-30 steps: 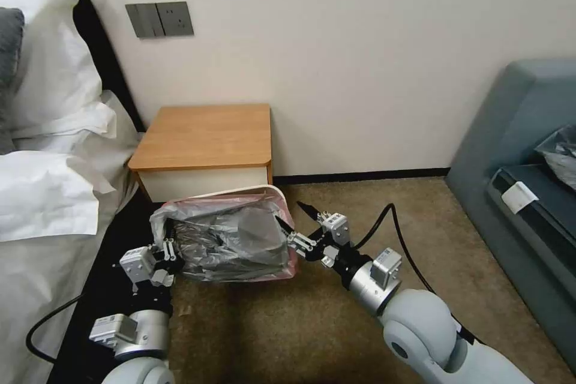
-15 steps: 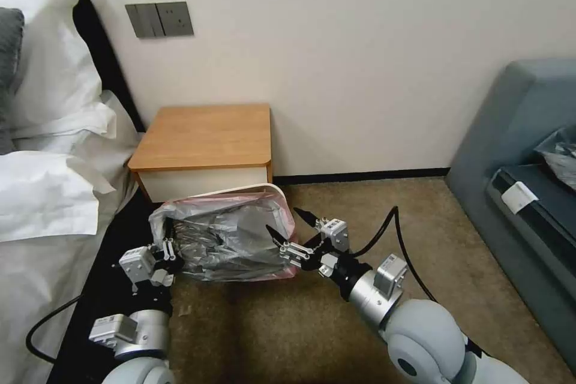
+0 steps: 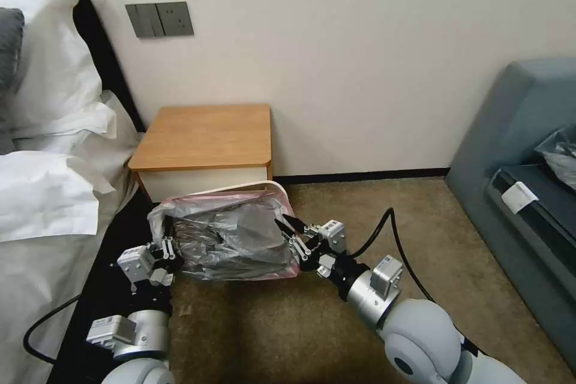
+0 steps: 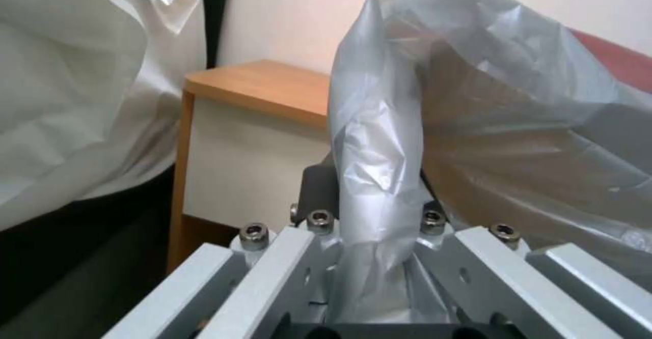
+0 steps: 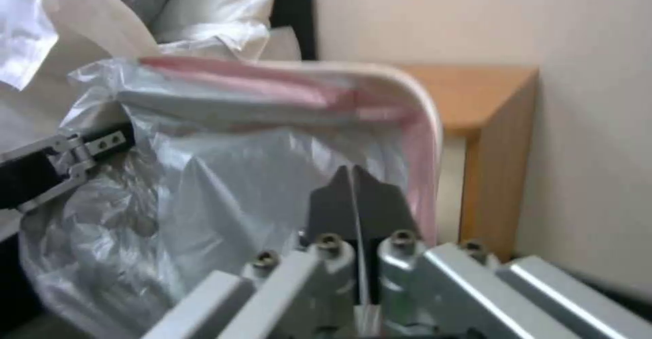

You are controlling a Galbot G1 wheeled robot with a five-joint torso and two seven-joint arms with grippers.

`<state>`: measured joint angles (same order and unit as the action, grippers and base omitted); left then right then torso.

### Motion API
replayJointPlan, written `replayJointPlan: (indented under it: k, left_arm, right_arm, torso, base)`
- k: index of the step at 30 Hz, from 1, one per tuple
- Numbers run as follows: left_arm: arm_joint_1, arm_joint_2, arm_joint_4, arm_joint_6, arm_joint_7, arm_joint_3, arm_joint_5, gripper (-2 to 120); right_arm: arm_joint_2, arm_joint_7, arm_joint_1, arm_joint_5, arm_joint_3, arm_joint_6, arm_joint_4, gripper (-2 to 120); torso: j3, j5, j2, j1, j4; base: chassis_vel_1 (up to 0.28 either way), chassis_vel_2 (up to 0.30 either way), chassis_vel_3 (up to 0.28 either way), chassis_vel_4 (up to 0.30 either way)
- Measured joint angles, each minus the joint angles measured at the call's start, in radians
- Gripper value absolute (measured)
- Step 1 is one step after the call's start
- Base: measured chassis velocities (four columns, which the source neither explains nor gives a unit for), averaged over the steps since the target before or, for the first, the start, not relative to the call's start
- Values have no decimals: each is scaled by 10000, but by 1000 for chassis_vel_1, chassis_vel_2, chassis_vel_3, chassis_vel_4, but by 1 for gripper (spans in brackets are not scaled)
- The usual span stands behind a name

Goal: Pick up the garbage bag from the table and place it over the trash can.

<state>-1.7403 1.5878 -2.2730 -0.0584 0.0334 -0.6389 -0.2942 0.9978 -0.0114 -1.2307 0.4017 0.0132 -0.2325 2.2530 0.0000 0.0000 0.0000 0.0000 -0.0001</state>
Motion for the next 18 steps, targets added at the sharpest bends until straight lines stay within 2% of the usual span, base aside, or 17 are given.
replayJointPlan:
  k: [2,6,8,9,11,12,14,18]
  left_arm:
    - [-23,-3,0,-26,-15,63,103,7]
    - [-25,2,17,-52,-24,79,193,7]
    - [-36,1,59,-67,-28,73,252,7]
    - [-36,1,59,-67,-28,73,252,7]
    - [-61,-6,75,-100,-31,57,285,7]
    - [-61,-6,75,-100,-31,57,285,7]
    - [-78,-5,90,-111,-35,53,319,7]
    - [-70,30,128,-124,-44,58,396,7]
  right_arm:
    - [-189,296,495,-801,185,169,-170,7]
    - [-421,437,1119,-1202,572,204,-332,17]
    - [-587,543,1818,-1495,1008,196,-551,30]
    - [-587,543,1818,-1495,1008,196,-551,30]
    - [-739,606,2336,-1625,1298,179,-756,40]
    - [-739,606,2336,-1625,1298,179,-756,40]
    - [-897,630,2579,-1597,1469,146,-828,48]
    - [-1197,651,2912,-1465,1719,108,-941,53]
  torso:
    - [0,0,0,0,-1]
    - [0,0,0,-1,1]
    - [1,0,-1,0,1]
    - [1,0,-1,0,1]
    - [1,0,0,0,3]
    - [1,0,0,0,3]
    - [1,0,-1,0,1]
    - [1,1,0,0,1]
  base:
    - [0,0,0,0]
    - [0,0,0,0]
    - [0,0,0,0]
    - [0,0,0,0]
    - [0,0,0,0]
    - [0,0,0,0]
    - [0,0,0,0]
    - [0,0,0,0]
